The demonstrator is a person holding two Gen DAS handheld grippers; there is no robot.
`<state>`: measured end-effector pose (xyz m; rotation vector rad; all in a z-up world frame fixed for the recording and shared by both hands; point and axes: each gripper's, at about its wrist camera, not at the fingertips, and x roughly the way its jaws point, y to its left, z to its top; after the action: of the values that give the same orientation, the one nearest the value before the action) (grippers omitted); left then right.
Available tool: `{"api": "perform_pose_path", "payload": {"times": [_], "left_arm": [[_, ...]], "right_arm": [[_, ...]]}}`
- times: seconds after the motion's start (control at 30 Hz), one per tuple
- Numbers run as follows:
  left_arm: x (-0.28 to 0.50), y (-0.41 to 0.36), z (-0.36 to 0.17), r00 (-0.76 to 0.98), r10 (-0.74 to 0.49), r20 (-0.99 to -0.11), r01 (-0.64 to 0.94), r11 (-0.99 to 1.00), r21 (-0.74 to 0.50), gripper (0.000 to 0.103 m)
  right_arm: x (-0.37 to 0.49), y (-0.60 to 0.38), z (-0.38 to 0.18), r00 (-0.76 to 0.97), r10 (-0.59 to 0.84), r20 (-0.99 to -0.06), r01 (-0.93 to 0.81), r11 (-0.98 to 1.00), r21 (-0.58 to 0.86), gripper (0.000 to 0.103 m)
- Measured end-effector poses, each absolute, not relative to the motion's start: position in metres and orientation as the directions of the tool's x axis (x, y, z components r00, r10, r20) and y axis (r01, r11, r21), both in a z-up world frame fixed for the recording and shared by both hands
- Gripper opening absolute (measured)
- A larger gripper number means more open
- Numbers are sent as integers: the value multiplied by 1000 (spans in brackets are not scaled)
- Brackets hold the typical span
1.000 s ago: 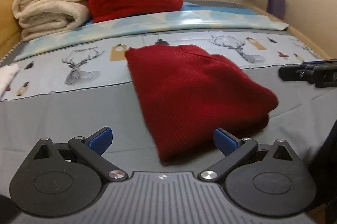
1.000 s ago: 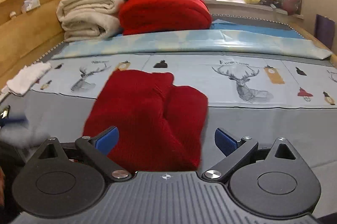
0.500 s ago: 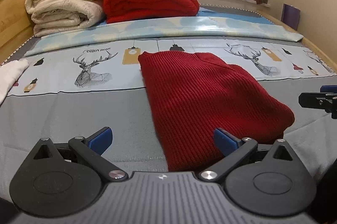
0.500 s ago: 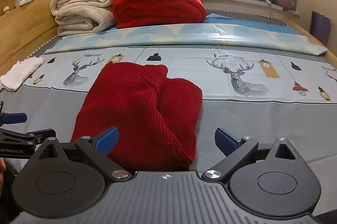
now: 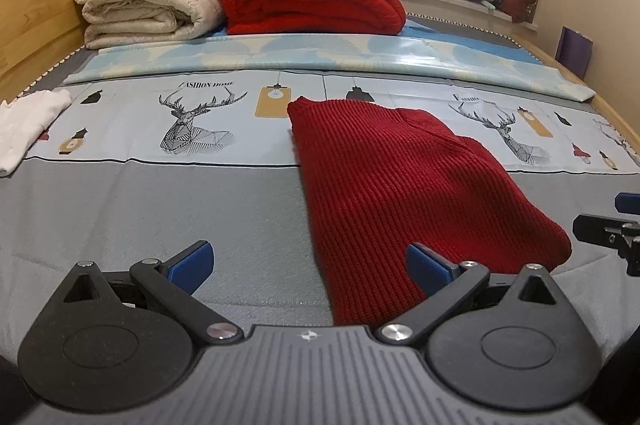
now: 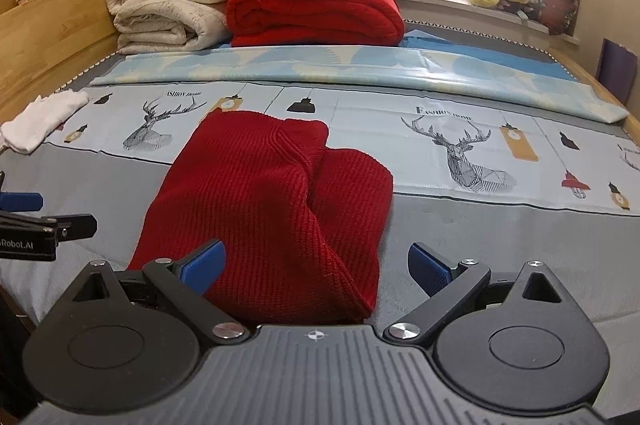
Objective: Fold small clothes
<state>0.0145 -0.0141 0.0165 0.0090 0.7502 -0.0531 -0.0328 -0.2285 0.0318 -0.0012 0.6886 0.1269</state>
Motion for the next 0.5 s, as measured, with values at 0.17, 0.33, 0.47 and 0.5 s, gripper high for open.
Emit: {"api": "perform_pose_path", "payload": {"times": [0.17, 0.33, 0.47, 0.5], "left_arm": [[15, -14, 16, 731, -42, -681, 47, 999, -11, 102], [18, -15, 15, 720, -41, -692, 44, 999, -14, 102], [20, -14, 15, 708, -43, -705, 39, 999, -22, 102], [21, -14, 14, 704, -44, -709, 37, 999, -25, 102]], "right_arm": [[-33, -226, 32, 766, 112, -633, -121, 992, 30, 98], [-31, -225, 31, 764, 108, -636, -125, 992, 19, 98], [-31, -224, 30, 764, 107, -636, -127, 992, 15, 98], [-31, -224, 30, 764, 107, -636, -127, 992, 14, 98]]}}
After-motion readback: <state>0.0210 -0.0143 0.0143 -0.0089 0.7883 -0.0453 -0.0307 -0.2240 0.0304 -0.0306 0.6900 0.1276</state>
